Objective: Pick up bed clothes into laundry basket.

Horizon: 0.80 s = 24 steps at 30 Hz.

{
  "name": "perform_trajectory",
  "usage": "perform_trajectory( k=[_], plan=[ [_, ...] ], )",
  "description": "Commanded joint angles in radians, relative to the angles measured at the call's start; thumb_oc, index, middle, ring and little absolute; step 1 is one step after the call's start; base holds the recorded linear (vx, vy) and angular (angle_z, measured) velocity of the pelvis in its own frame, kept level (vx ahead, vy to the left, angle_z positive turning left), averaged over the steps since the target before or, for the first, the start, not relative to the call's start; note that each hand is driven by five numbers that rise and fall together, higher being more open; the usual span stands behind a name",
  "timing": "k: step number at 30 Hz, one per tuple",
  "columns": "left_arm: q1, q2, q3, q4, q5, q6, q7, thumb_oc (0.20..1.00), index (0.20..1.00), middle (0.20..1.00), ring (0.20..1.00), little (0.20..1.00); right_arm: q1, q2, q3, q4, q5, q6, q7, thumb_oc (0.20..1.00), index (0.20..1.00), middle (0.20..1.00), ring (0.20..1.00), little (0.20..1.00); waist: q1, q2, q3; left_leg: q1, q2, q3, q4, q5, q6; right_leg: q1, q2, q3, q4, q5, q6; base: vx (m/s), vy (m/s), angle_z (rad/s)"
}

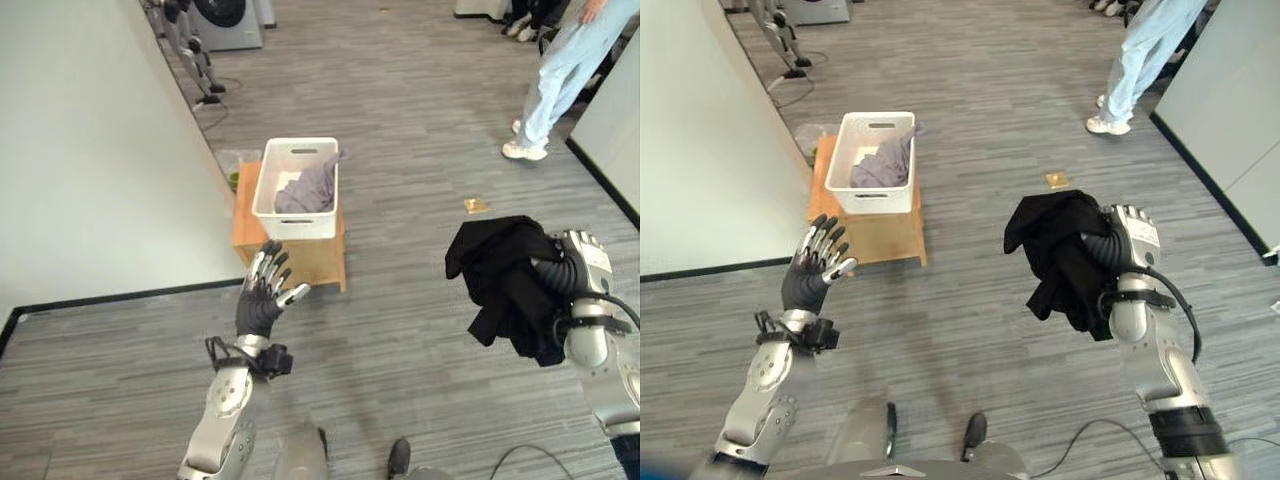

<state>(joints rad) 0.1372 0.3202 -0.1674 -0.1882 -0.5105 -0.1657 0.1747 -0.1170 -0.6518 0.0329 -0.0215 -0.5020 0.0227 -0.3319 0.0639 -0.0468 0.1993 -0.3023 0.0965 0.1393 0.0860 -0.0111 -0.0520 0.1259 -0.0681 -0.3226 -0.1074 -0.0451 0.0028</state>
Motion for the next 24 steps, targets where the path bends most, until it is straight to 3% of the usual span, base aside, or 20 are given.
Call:
perform_trajectory(
  k=[1, 3, 5, 6, 7, 8, 9, 10, 11, 13, 14, 15, 18, 19, 20, 21, 24],
  plan=[
    [-0.032, 0.033, 0.028, -0.098, -0.036, -0.060, 0.000, 1.000, 1.000, 1.000, 1.000, 1.000, -0.127, -0.112, -0.052, -0.033, 0.005, -0.034, -0.066, 0.200, 0.200, 0.200, 0.200, 0.200, 0.056, 0.016, 0.003, 0.080, 0.014, 0.128, -0.149, 0.090, -0.048, 0.094, -0.009, -0.010, 0.020, -0.120, 0.088, 0.47, 0.043, -0.05],
    [-0.033, 0.037, 0.022, -0.099, -0.041, -0.058, -0.007, 1.000, 1.000, 1.000, 1.000, 1.000, -0.144, -0.121, -0.052, -0.032, 0.010, -0.030, -0.061, 0.200, 0.200, 0.200, 0.200, 0.200, 0.067, 0.015, -0.013, 0.074, 0.019, 0.175, -0.168, 0.099, -0.034, 0.142, 0.002, -0.020, 0.020, -0.137, 0.099, 0.36, 0.057, 0.16],
    [-0.026, 0.042, 0.016, -0.101, -0.043, -0.052, -0.010, 1.000, 1.000, 1.000, 1.000, 1.000, -0.141, -0.114, -0.049, -0.035, 0.006, -0.027, -0.055, 0.200, 0.200, 0.200, 0.200, 0.200, 0.071, 0.012, -0.028, 0.086, 0.015, 0.180, -0.172, 0.112, -0.025, 0.156, 0.000, -0.020, 0.041, -0.142, 0.106, 0.39, 0.079, -0.05],
    [-0.025, 0.046, 0.006, -0.086, -0.053, -0.043, -0.007, 1.000, 1.000, 1.000, 1.000, 1.000, -0.153, -0.106, -0.033, -0.019, -0.025, -0.018, -0.052, 0.200, 0.200, 0.200, 0.200, 0.200, 0.106, 0.004, -0.050, 0.099, -0.006, 0.172, -0.173, 0.162, 0.007, 0.151, -0.013, -0.027, 0.147, -0.155, 0.121, 0.57, 0.139, 0.11],
    [-0.029, 0.060, -0.007, -0.088, -0.056, -0.038, -0.012, 1.000, 1.000, 1.000, 1.000, 1.000, -0.154, -0.111, -0.031, -0.007, -0.045, -0.010, -0.056, 0.200, 0.200, 0.200, 0.200, 0.200, 0.113, -0.009, -0.054, 0.122, -0.016, 0.178, -0.173, 0.152, 0.021, 0.126, -0.040, -0.039, 0.260, -0.132, 0.147, 0.40, 0.116, 0.41],
    [-0.029, 0.061, -0.008, -0.088, -0.056, -0.038, -0.011, 1.000, 1.000, 1.000, 1.000, 1.000, -0.154, -0.110, -0.032, -0.007, -0.045, -0.010, -0.057, 0.200, 0.200, 0.200, 0.200, 0.200, 0.115, -0.013, -0.055, 0.121, -0.019, 0.181, -0.173, 0.150, 0.023, 0.119, -0.047, -0.036, 0.274, -0.139, 0.150, 0.28, 0.116, 0.20],
    [-0.029, 0.068, -0.013, -0.087, -0.053, -0.036, -0.012, 1.000, 1.000, 1.000, 1.000, 1.000, -0.155, -0.112, -0.032, -0.006, -0.058, -0.003, -0.051, 0.200, 0.200, 0.200, 0.200, 0.200, 0.107, -0.014, -0.057, 0.153, -0.028, 0.182, -0.173, 0.132, 0.037, 0.091, -0.075, -0.045, 0.383, -0.094, 0.179, 0.39, 0.195, 0.03],
    [-0.046, 0.087, -0.028, -0.076, -0.037, -0.026, -0.007, 1.000, 1.000, 1.000, 1.000, 1.000, -0.165, -0.117, -0.020, 0.008, -0.082, 0.006, -0.037, 0.200, 0.200, 0.200, 0.200, 0.200, 0.074, -0.016, -0.035, 0.226, -0.058, 0.162, -0.173, 0.093, 0.069, -0.014, -0.142, -0.028, 0.626, 0.060, 0.230, 0.49, 0.221, 0.19],
    [-0.054, 0.096, -0.037, -0.072, -0.028, -0.025, -0.008, 1.000, 1.000, 1.000, 1.000, 1.000, -0.172, -0.126, -0.020, 0.022, -0.101, 0.017, -0.049, 0.200, 0.200, 0.200, 0.200, 0.200, 0.057, -0.011, -0.029, 0.251, -0.056, 0.152, -0.173, 0.076, 0.078, -0.071, -0.157, -0.009, 0.722, 0.098, 0.237, 0.42, 0.163, 0.34],
    [-0.064, 0.102, -0.050, -0.074, -0.020, -0.030, -0.010, 1.000, 1.000, 1.000, 1.000, 1.000, -0.185, -0.137, -0.015, 0.053, -0.110, 0.025, -0.063, 0.200, 0.200, 0.200, 0.200, 0.200, 0.038, 0.005, -0.018, 0.278, -0.045, 0.130, -0.173, 0.058, 0.081, -0.158, -0.182, 0.007, 0.791, 0.082, 0.219, 0.19, 0.028, 1.05],
    [-0.065, 0.102, -0.050, -0.073, -0.020, -0.031, -0.010, 1.000, 1.000, 1.000, 1.000, 1.000, -0.187, -0.138, -0.013, 0.055, -0.109, 0.024, -0.064, 0.200, 0.200, 0.200, 0.200, 0.200, 0.036, 0.004, -0.019, 0.276, -0.046, 0.129, -0.173, 0.058, 0.081, -0.160, -0.184, 0.006, 0.795, 0.080, 0.218, 0.26, -0.072, 1.18],
    [-0.078, 0.105, -0.058, -0.069, -0.027, -0.036, -0.012, 1.000, 1.000, 1.000, 1.000, 1.000, -0.197, -0.145, -0.013, 0.078, -0.095, 0.039, -0.064, 0.200, 0.200, 0.200, 0.200, 0.200, 0.021, 0.007, -0.007, 0.294, -0.043, 0.098, -0.173, 0.045, 0.067, -0.203, -0.182, 0.011, 0.683, 0.008, 0.184, 0.23, -0.126, 0.96],
    [-0.076, 0.107, -0.066, -0.048, -0.037, -0.032, -0.028, 1.000, 1.000, 1.000, 1.000, 1.000, -0.196, -0.138, 0.004, 0.123, -0.071, 0.043, -0.062, 0.200, 0.200, 0.200, 0.200, 0.200, 0.008, -0.004, -0.003, 0.307, -0.042, 0.049, -0.173, 0.028, 0.045, -0.195, -0.150, 0.046, 0.415, -0.051, 0.158, 0.22, -0.179, 1.16],
    [-0.077, 0.107, -0.066, -0.047, -0.038, -0.032, -0.028, 1.000, 1.000, 1.000, 1.000, 1.000, -0.197, -0.138, 0.004, 0.124, -0.070, 0.043, -0.063, 0.200, 0.200, 0.200, 0.200, 0.200, 0.007, 0.000, -0.005, 0.304, -0.037, 0.047, -0.173, 0.031, 0.044, -0.190, -0.143, 0.042, 0.400, -0.040, 0.155, 0.24, -0.201, 1.25],
    [-0.079, 0.106, -0.068, -0.022, -0.030, -0.024, -0.032, 1.000, 1.000, 1.000, 1.000, 1.000, -0.177, -0.137, 0.009, 0.155, -0.063, 0.054, -0.063, 0.200, 0.200, 0.200, 0.200, 0.200, -0.006, -0.020, -0.003, 0.321, -0.057, 0.002, -0.173, 0.006, 0.034, -0.194, -0.104, 0.131, 0.232, -0.021, 0.160, 0.19, -0.154, 1.01],
    [-0.080, 0.112, -0.068, -0.018, -0.030, -0.023, -0.040, 1.000, 1.000, 1.000, 1.000, 1.000, -0.171, -0.134, 0.011, 0.194, -0.056, 0.062, -0.058, 0.200, 0.200, 0.200, 0.200, 0.200, 0.000, -0.030, -0.007, 0.319, -0.064, -0.010, -0.173, 0.008, 0.034, -0.179, -0.096, 0.144, 0.186, -0.004, 0.155, 0.24, -0.198, 1.20],
    [-0.041, 0.097, -0.043, -0.030, -0.025, -0.022, -0.049, 1.000, 1.000, 1.000, 1.000, 1.000, -0.203, -0.094, 0.050, 0.210, -0.052, 0.051, -0.051, 0.200, 0.200, 0.200, 0.200, 0.200, 0.032, -0.054, -0.039, 0.344, -0.060, 0.003, -0.173, -0.017, 0.029, -0.123, -0.115, 0.100, 0.131, 0.038, 0.170, 0.19, -0.108, 0.78]
  ],
)
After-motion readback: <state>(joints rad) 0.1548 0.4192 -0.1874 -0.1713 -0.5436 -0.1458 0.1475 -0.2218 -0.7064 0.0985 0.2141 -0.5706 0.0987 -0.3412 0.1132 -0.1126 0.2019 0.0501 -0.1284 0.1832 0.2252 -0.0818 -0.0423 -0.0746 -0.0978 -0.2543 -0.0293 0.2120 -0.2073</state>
